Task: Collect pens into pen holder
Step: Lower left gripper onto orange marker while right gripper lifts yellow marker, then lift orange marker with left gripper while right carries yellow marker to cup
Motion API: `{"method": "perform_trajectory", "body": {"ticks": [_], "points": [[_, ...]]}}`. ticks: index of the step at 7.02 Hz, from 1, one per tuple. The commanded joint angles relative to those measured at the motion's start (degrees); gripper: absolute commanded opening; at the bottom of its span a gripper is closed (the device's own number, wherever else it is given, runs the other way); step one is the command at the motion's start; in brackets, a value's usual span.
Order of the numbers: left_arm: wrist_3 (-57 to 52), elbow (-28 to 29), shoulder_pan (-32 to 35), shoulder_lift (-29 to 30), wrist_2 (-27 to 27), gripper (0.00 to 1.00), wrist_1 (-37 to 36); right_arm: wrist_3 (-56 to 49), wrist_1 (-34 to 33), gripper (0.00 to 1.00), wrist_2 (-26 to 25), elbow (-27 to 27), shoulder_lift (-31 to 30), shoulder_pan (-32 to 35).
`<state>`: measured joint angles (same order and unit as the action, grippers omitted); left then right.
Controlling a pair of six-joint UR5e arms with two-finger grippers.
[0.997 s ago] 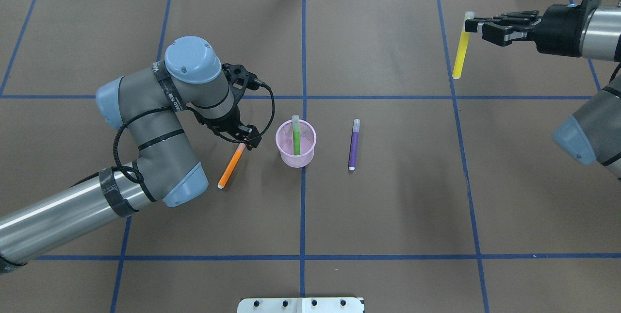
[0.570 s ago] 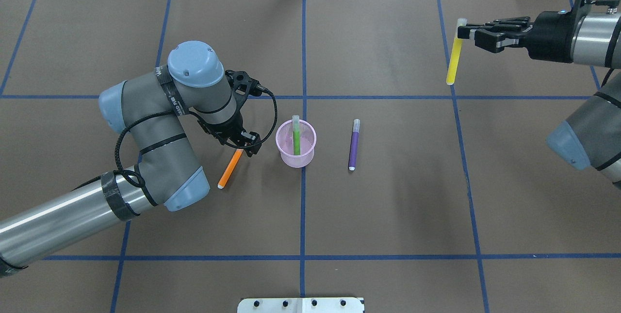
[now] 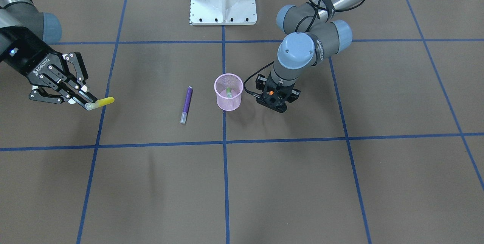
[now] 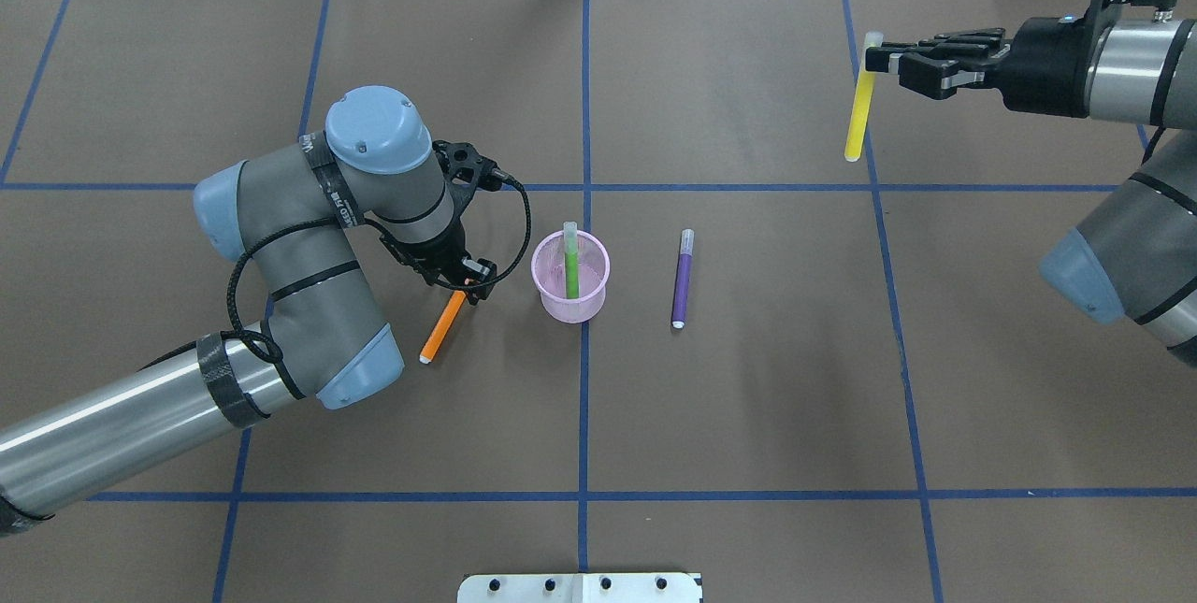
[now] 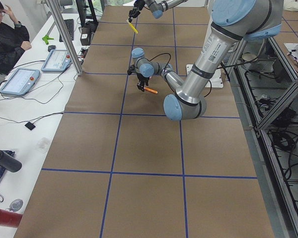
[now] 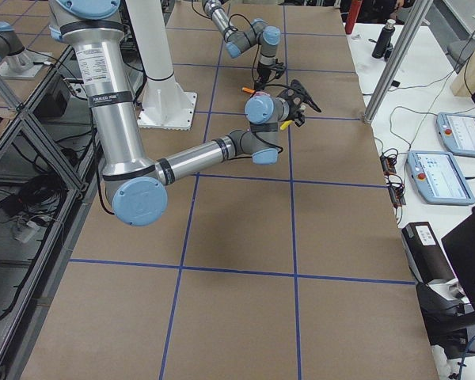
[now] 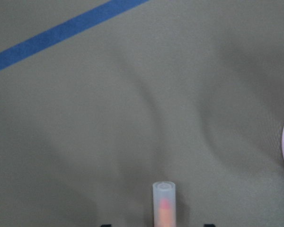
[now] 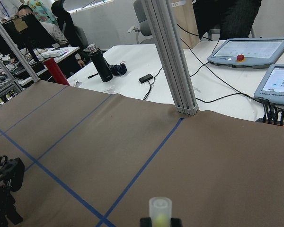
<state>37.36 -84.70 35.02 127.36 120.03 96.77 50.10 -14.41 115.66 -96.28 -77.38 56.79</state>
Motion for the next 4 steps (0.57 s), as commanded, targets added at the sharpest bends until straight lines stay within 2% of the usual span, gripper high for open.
{"method": "perform_trajectory", "body": {"ticks": [1, 3, 4], "points": [[0.2, 0.1, -0.7, 0.0, -0.1, 0.53, -0.1, 0.0, 0.0, 0.0, 0.0, 0.0, 0.0, 0.0], [0.3, 0.1, -0.8, 0.0, -0.1, 0.49, -0.1, 0.0, 0.0, 0.0, 0.0, 0.0, 0.1, -0.1], [0.3, 0.1, -0.8, 0.0, -0.2, 0.39, -0.1, 0.0, 0.0, 0.0, 0.0, 0.0, 0.1, -0.1]]}}
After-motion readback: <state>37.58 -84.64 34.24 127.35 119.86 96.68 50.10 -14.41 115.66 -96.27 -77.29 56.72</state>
